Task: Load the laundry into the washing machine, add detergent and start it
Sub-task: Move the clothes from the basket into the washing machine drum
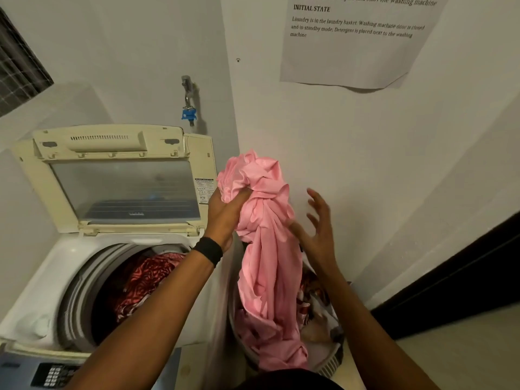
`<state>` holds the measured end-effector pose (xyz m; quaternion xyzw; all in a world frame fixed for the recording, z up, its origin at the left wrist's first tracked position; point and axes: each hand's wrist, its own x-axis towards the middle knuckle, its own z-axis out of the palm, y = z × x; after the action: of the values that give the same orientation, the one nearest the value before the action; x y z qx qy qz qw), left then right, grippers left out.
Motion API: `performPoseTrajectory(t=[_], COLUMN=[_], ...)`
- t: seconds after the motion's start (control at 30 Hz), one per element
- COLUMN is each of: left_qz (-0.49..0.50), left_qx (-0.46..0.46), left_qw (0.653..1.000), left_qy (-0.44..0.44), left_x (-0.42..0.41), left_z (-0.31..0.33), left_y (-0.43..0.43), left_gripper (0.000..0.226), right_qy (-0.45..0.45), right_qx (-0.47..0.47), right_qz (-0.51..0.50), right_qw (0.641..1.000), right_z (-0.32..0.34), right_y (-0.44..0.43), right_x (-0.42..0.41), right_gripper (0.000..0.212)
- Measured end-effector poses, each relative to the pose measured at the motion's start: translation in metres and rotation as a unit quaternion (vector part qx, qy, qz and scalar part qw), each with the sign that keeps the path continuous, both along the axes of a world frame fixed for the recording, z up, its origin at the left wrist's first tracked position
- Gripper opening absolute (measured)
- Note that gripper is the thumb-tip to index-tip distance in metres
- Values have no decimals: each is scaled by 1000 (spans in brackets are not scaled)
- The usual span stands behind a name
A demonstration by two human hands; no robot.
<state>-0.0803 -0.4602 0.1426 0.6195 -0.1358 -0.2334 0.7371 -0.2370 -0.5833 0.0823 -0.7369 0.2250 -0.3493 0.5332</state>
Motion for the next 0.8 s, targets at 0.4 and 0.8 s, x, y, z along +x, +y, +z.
performPoseTrajectory(t=[0.4,0.8], left_qz=[72,-197], left_qx=[135,11], left_qw=[973,980], left_qy=[-172,0], left_x=[29,-5], left_z=[-3,-1], left_y=[10,16], left_gripper=[58,66], right_qy=[-14,-51], right_qx=[73,127], right_qz=[-53,55], right_qw=[996,989], right_z=[24,71], right_y=[-12,-7], right_x=[0,60], right_gripper=[16,34])
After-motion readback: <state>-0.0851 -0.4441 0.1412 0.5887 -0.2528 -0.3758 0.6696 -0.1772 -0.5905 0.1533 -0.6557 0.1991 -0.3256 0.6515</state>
